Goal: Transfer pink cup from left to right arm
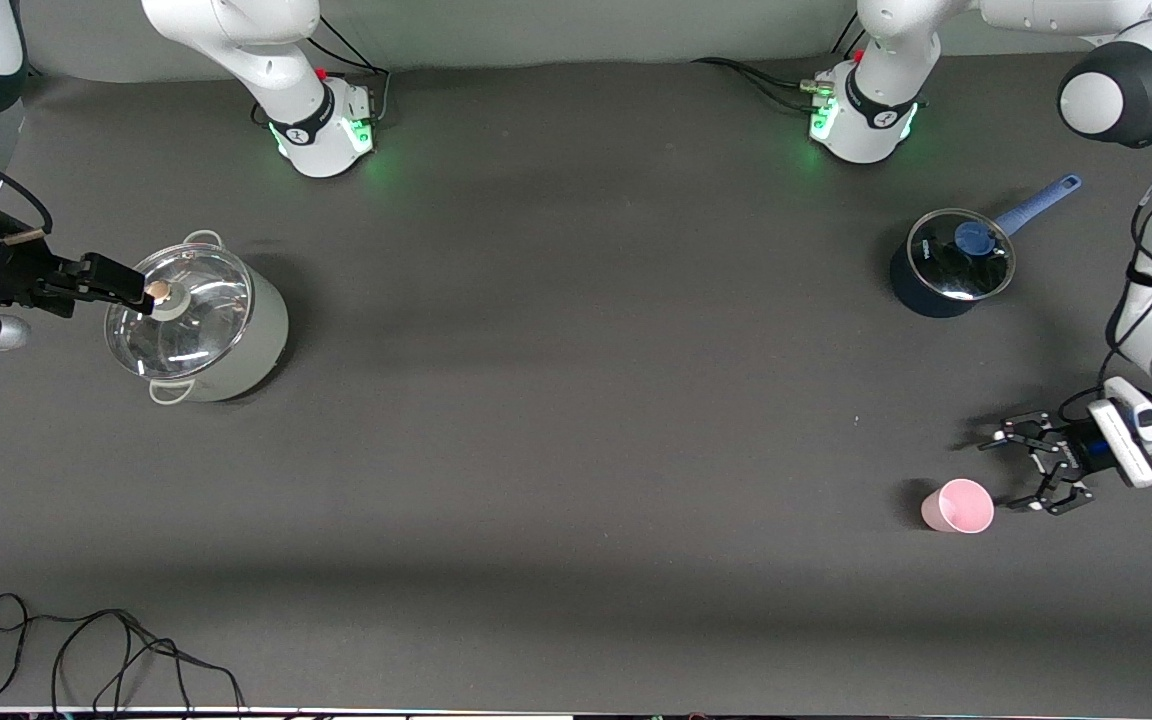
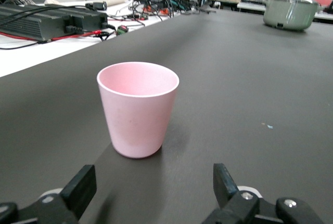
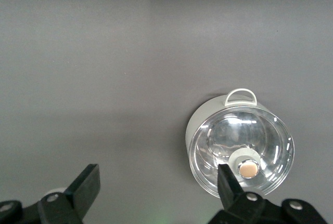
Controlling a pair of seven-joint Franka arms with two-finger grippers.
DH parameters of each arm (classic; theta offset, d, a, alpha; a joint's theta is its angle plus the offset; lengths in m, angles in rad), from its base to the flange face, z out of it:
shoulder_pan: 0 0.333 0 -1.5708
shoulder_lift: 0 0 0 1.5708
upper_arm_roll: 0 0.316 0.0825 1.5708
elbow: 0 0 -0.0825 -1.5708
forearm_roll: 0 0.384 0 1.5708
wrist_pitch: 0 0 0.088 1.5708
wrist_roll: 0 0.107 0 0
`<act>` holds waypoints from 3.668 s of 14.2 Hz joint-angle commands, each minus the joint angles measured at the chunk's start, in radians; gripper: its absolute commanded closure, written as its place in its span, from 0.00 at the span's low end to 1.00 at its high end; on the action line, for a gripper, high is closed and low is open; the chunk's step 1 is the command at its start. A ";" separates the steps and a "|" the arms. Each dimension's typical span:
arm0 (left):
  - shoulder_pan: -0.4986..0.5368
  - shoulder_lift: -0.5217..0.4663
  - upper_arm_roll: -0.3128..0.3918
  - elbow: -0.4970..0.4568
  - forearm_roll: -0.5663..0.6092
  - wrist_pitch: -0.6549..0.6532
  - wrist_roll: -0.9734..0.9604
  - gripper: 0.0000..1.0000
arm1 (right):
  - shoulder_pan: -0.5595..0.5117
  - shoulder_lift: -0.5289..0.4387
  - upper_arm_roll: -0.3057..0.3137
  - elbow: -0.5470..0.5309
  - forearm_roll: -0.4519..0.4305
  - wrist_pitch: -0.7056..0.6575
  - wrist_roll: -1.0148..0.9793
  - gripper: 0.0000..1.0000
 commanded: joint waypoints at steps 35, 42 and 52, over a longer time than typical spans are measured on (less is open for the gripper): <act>-0.072 0.025 -0.076 -0.047 -0.215 0.119 0.187 0.59 | 0.008 0.008 -0.007 0.020 -0.012 -0.015 -0.013 0.00; -0.151 -0.221 -0.145 -0.235 -0.276 0.272 0.063 0.61 | 0.008 0.008 -0.007 0.020 -0.012 -0.015 -0.013 0.00; -0.149 -0.666 -0.734 -0.581 -0.724 0.815 0.055 0.62 | 0.006 0.008 -0.010 0.024 0.004 -0.016 0.135 0.00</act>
